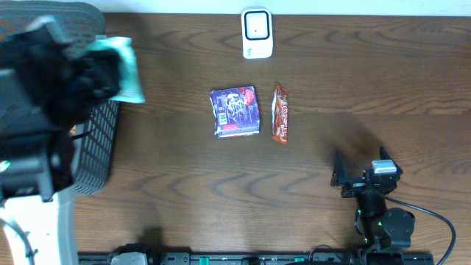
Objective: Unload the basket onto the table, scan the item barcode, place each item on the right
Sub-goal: 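Reach the left gripper into the basket and grasp the green wrapper, then place the green wrapper between the purple pack and red bar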
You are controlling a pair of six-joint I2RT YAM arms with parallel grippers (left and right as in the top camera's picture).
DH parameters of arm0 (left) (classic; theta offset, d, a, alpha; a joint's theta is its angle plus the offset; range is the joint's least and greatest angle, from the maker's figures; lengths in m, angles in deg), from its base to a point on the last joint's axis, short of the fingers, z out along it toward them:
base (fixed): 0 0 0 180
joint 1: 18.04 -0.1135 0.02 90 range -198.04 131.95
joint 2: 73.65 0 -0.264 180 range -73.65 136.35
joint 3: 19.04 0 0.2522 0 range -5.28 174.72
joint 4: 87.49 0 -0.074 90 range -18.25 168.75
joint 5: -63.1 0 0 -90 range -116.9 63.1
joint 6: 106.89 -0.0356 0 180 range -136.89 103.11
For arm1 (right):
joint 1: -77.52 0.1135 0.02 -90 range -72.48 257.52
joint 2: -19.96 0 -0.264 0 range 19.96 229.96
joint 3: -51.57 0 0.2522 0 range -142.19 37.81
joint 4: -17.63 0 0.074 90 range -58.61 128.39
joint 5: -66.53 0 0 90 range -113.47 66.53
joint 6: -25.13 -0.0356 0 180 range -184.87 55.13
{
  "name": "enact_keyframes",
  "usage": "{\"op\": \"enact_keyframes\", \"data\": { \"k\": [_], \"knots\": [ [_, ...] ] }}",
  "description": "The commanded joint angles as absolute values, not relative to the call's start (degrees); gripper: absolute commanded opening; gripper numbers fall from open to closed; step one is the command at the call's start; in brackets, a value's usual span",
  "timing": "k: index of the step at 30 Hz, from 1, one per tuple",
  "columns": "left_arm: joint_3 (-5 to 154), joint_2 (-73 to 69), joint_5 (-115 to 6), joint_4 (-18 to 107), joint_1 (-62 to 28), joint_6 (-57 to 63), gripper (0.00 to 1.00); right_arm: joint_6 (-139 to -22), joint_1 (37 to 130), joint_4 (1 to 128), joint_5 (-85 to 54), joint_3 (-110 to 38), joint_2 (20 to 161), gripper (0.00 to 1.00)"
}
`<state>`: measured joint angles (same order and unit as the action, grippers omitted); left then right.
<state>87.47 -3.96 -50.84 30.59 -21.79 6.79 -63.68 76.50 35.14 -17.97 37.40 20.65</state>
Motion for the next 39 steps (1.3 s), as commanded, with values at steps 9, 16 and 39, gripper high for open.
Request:
{"op": "enact_keyframes", "data": {
  "k": [9, 16, 39],
  "knots": [
    [85.6, 16.8, -47.8, 38.0, 3.7, 9.5, 0.07, -63.1, 76.1, 35.4, -18.2, 37.4, 20.4, 0.99],
    [85.6, 32.7, -40.3, 46.2, 10.1, 19.3, 0.07, -63.1, 76.1, 35.4, -18.2, 37.4, 20.4, 0.99],
    [87.6, 19.9, -40.7, 55.3, 1.5, 8.4, 0.64, -63.1, 76.1, 35.4, -18.2, 37.4, 20.4, 0.99]
  ]
}}
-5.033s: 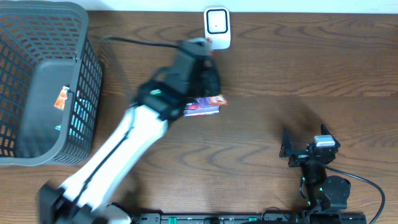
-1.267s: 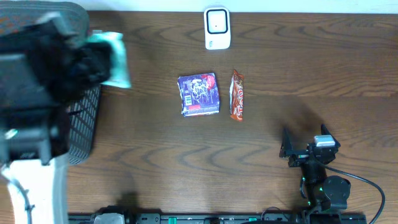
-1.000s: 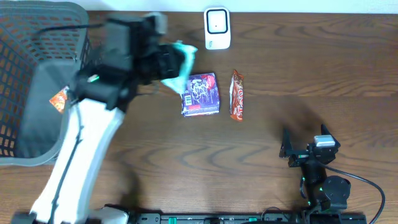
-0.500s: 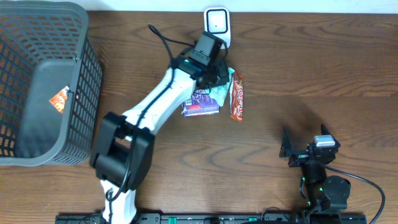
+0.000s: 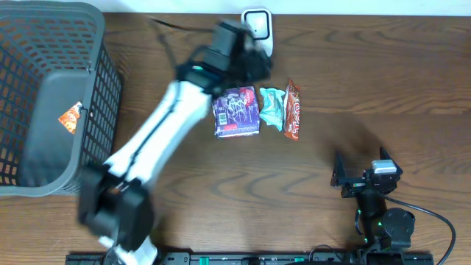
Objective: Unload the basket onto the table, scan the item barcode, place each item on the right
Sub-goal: 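Place the green wrapper between the purple pack and red bar, then reach the left gripper into the basket and grasp the orange Kleenex box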
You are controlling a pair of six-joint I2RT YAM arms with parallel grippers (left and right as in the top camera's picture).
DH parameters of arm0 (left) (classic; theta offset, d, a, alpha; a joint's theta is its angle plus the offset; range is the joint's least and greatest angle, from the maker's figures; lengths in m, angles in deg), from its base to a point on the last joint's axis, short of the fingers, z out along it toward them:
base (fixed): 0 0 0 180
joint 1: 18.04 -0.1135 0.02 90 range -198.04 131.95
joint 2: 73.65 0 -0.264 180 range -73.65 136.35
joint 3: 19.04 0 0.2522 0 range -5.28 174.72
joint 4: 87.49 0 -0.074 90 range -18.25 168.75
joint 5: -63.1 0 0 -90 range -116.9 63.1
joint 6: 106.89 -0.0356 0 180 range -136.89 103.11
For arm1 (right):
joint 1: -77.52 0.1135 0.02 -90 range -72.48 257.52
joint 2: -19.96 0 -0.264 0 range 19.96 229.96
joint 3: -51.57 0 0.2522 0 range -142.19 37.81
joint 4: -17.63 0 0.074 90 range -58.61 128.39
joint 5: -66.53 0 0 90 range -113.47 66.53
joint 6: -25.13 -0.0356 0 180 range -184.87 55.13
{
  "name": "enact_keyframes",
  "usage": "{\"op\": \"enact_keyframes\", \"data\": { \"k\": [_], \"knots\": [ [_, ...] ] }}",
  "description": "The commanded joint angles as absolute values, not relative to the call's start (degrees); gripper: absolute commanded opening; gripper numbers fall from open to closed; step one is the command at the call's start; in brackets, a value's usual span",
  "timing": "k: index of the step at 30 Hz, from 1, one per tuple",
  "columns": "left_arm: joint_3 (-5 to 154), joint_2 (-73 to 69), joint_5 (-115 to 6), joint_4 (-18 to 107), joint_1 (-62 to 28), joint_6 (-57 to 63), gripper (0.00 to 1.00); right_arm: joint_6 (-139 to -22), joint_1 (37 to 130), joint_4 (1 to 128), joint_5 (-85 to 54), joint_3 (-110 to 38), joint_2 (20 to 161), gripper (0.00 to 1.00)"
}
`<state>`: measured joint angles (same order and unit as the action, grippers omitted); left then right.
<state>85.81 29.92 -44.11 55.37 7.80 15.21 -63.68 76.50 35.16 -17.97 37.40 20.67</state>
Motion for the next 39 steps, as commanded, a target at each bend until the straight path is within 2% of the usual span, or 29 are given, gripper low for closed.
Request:
{"op": "enact_keyframes", "data": {
  "k": [1, 7, 12, 17, 22, 39],
  "knots": [
    [87.6, 17.4, -38.6, 54.6, -0.9, 7.2, 0.64, -63.1, 76.1, 35.4, -18.2, 37.4, 20.4, 0.99],
    [87.6, 7.1, -24.9, 48.1, -18.7, 3.9, 0.64, -63.1, 76.1, 35.4, -18.2, 37.4, 20.4, 0.99],
    [87.6, 6.4, -24.8, 41.7, -35.6, 3.9, 0.64, -63.1, 76.1, 35.4, -18.2, 37.4, 20.4, 0.99],
    [87.4, 12.1, -24.8, 34.7, -44.8, 3.9, 0.64, -63.1, 76.1, 35.4, -18.2, 37.4, 20.4, 0.99],
    [87.4, 20.5, -24.8, 34.0, -47.7, 4.8, 0.64, -63.1, 76.1, 35.4, -18.2, 37.4, 20.4, 0.99],
    [86.9, 41.1, -24.7, 33.5, -47.5, 9.5, 0.64, -63.1, 76.1, 35.4, -18.2, 37.4, 20.4, 0.99]
  ]
}}
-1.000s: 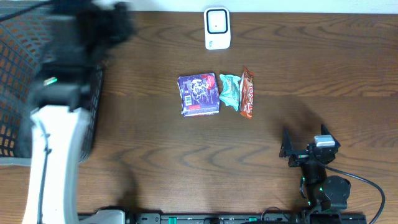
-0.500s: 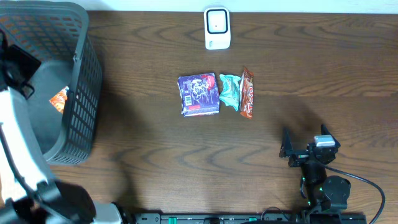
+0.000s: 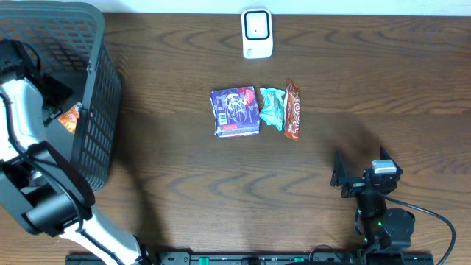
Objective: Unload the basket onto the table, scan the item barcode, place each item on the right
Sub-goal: 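Reach the left gripper into the basket and grasp the orange Kleenex box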
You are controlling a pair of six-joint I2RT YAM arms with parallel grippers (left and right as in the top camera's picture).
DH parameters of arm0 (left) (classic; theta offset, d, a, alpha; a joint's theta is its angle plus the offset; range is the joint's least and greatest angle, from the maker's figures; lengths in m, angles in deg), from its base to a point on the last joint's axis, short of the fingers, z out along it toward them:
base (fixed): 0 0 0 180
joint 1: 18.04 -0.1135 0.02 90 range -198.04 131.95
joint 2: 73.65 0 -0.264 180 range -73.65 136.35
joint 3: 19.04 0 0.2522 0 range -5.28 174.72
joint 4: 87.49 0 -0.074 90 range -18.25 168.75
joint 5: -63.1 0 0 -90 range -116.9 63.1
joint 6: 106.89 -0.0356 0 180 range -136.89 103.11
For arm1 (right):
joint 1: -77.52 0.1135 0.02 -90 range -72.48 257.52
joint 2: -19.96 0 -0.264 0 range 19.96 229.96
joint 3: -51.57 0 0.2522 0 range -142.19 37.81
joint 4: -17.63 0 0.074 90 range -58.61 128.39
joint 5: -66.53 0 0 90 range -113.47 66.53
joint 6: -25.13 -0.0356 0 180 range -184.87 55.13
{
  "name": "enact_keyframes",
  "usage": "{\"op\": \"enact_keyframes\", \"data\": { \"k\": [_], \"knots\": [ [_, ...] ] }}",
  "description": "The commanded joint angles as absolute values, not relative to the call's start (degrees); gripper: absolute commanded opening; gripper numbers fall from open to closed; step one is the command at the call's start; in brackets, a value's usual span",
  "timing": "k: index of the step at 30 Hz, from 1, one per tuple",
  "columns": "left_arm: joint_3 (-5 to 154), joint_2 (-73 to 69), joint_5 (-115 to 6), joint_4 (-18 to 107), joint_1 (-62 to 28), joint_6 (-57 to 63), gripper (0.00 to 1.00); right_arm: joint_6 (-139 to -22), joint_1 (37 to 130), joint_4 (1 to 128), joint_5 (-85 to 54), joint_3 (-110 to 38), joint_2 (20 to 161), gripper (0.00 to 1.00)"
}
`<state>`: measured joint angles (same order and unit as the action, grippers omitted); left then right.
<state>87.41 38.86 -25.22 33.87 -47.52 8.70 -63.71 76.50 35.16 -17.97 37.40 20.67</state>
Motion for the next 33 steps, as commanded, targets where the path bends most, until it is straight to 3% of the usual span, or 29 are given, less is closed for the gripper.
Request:
{"op": "enact_keyframes", "data": {
  "k": [1, 14, 15, 17, 21, 26, 33],
  "knots": [
    [86.8, 41.8, -24.7, 33.5, -47.5, 9.5, 0.64, -63.1, 76.1, 35.4, -18.2, 37.4, 20.4, 0.99],
    [85.1, 47.5, -25.0, 31.8, -47.5, 9.3, 0.62, -63.1, 76.1, 35.4, -18.2, 37.4, 20.4, 0.99],
    [84.9, 47.5, -24.9, 32.1, -47.5, 9.3, 0.47, -63.1, 76.1, 35.4, -18.2, 37.4, 20.4, 0.99],
    [84.8, 47.5, -24.9, 32.1, -47.5, 9.3, 0.08, -63.1, 76.1, 35.4, -18.2, 37.4, 20.4, 0.99],
    [85.0, 47.1, -28.1, 32.1, -47.5, 9.3, 0.07, -63.1, 76.1, 35.4, -18.2, 37.4, 20.4, 0.99],
    [87.3, 43.1, -42.7, 32.4, -47.5, 9.4, 0.07, -63.1, 76.1, 35.4, -18.2, 37.4, 20.4, 0.99],
    [87.5, 25.5, -48.3, 38.2, -47.5, 10.0, 0.07, -63.1, 76.1, 35.4, -18.2, 37.4, 20.4, 0.99]
  ]
}}
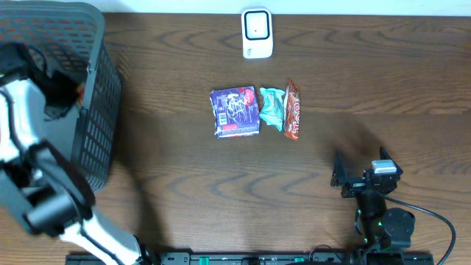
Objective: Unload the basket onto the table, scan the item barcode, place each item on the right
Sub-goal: 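Reach the left gripper into the basket and grasp the orange Kleenex box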
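Observation:
The white barcode scanner (257, 33) stands at the far middle of the table. My left arm reaches into the grey mesh basket (99, 110) on the left. The left gripper (73, 92) sits near the basket's right wall, and a small orange packet (80, 91) shows at its tip, apparently held. The jaws themselves are mostly hidden by the arm. A purple packet (235, 112), a teal packet (271, 109) and a red-brown bar (293, 110) lie side by side in front of the scanner. My right gripper (336, 175) rests open at the near right, holding nothing.
The basket's tall mesh walls surround the left gripper. A cable runs from the right arm's base (390, 228) at the near edge. Bare wood lies between the row of packets and the right arm.
The orange packet lay on the basket floor beside the left gripper; now it sits higher and further back at the gripper's tip. The left arm has shifted slightly. Nothing on the table moved.
First my left arm held a teal packet up by the basket, with only the purple packet and bar on the table. Then it reached the table near the scanner, the teal packet lying between them. Afterwards it was back in the basket, now on the orange packet.

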You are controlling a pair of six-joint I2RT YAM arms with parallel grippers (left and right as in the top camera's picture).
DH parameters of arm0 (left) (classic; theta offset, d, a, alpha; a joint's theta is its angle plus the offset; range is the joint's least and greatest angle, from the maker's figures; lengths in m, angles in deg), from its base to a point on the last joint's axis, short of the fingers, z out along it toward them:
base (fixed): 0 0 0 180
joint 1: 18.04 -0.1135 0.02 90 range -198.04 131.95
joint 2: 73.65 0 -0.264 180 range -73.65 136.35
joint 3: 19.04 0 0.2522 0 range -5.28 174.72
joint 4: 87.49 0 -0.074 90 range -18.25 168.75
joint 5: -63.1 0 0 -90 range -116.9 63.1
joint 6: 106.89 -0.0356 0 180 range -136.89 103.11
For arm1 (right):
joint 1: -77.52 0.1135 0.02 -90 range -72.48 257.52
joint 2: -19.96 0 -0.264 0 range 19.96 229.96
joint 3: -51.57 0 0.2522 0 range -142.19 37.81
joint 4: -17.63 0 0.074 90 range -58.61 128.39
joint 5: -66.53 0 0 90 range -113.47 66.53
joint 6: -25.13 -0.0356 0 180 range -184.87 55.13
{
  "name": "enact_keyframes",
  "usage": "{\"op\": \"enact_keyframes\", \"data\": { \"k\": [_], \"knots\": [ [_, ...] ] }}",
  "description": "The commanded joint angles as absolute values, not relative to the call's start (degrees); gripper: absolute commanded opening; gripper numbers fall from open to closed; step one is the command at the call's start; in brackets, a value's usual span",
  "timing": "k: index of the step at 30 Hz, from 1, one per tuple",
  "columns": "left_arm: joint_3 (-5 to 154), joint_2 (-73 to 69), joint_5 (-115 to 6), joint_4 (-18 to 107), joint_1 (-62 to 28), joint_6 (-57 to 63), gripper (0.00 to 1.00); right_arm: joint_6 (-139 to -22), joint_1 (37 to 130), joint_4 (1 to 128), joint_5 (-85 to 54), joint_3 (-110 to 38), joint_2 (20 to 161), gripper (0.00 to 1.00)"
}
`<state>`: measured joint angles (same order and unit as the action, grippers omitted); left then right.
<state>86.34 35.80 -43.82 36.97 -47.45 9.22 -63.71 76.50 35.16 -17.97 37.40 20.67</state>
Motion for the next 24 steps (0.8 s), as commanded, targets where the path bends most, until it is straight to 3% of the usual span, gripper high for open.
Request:
{"op": "enact_keyframes", "data": {
  "k": [1, 12, 17, 20, 21, 22, 24],
  "knots": [
    [87.5, 22.7, -48.3, 38.9, -47.5, 10.0, 0.07, -63.1, 76.1, 35.4, -18.2, 37.4, 20.4, 0.99],
    [87.5, -4.5, -48.5, 42.8, -45.9, 11.1, 0.07, -63.1, 76.1, 35.4, -18.2, 37.4, 20.4, 0.99],
    [87.5, -9.5, -48.5, 42.9, -36.7, 10.3, 0.07, -63.1, 76.1, 35.4, -18.2, 37.4, 20.4, 0.99],
    [87.5, -9.6, -37.7, 41.9, -32.3, 8.8, 0.07, -63.1, 76.1, 35.4, -18.2, 37.4, 20.4, 0.99],
    [87.5, -9.2, -32.8, 41.2, -31.8, 8.8, 0.15, -63.1, 76.1, 35.4, -18.2, 37.4, 20.4, 0.99],
    [87.5, -8.7, -27.7, 40.4, -31.6, 8.8, 0.34, -63.1, 76.1, 35.4, -18.2, 37.4, 20.4, 0.99],
    [87.5, -6.9, -19.7, 39.3, -31.9, 8.0, 0.55, -63.1, 76.1, 35.4, -18.2, 37.4, 20.4, 0.99]
  ]
}}
